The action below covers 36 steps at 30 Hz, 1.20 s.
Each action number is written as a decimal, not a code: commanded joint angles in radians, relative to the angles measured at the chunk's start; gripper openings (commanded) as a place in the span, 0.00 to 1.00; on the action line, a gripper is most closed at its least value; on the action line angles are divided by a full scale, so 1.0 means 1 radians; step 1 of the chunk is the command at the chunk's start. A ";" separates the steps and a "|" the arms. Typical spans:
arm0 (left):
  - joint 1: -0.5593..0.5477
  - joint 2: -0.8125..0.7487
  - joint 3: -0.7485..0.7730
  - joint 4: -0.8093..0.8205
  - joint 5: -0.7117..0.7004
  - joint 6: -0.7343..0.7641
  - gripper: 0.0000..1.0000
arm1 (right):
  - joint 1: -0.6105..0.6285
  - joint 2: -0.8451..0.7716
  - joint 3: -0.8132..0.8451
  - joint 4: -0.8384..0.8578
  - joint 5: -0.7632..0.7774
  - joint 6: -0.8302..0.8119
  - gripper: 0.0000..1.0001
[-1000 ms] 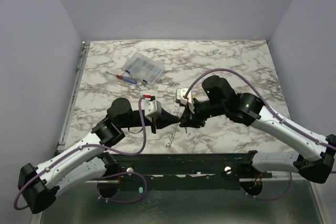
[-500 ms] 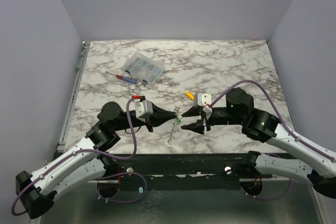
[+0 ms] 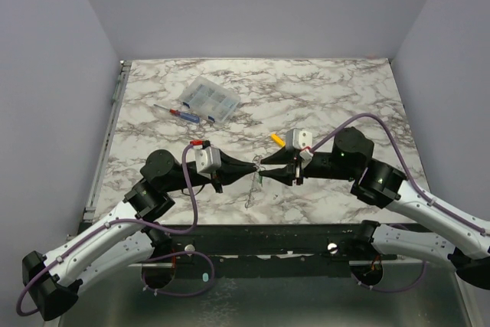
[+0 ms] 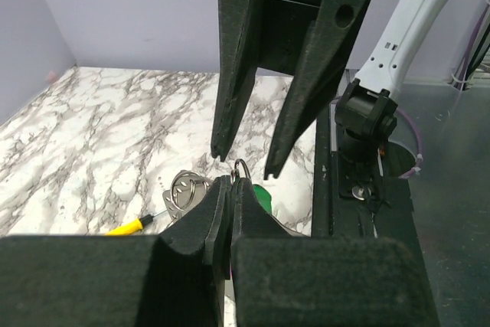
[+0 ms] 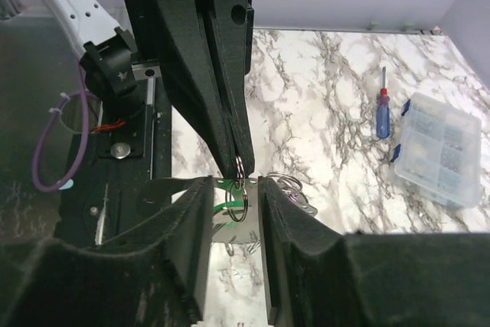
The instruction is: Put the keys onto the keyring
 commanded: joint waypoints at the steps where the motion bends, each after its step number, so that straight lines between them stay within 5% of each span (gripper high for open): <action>1: 0.007 -0.017 -0.006 0.040 -0.018 -0.009 0.00 | 0.006 0.011 -0.018 0.016 0.020 0.005 0.34; 11: 0.011 -0.035 -0.016 0.062 -0.059 -0.019 0.00 | 0.006 -0.016 -0.074 0.041 0.023 0.018 0.08; 27: 0.044 -0.081 -0.044 0.125 -0.127 -0.051 0.00 | 0.006 -0.051 -0.156 0.141 0.040 0.069 0.06; 30: 0.048 -0.086 -0.049 0.132 -0.131 -0.053 0.00 | 0.006 -0.034 -0.149 0.141 0.014 0.082 0.13; 36: 0.049 -0.079 -0.049 0.132 -0.111 -0.054 0.00 | 0.006 0.014 -0.102 0.125 -0.040 0.083 0.43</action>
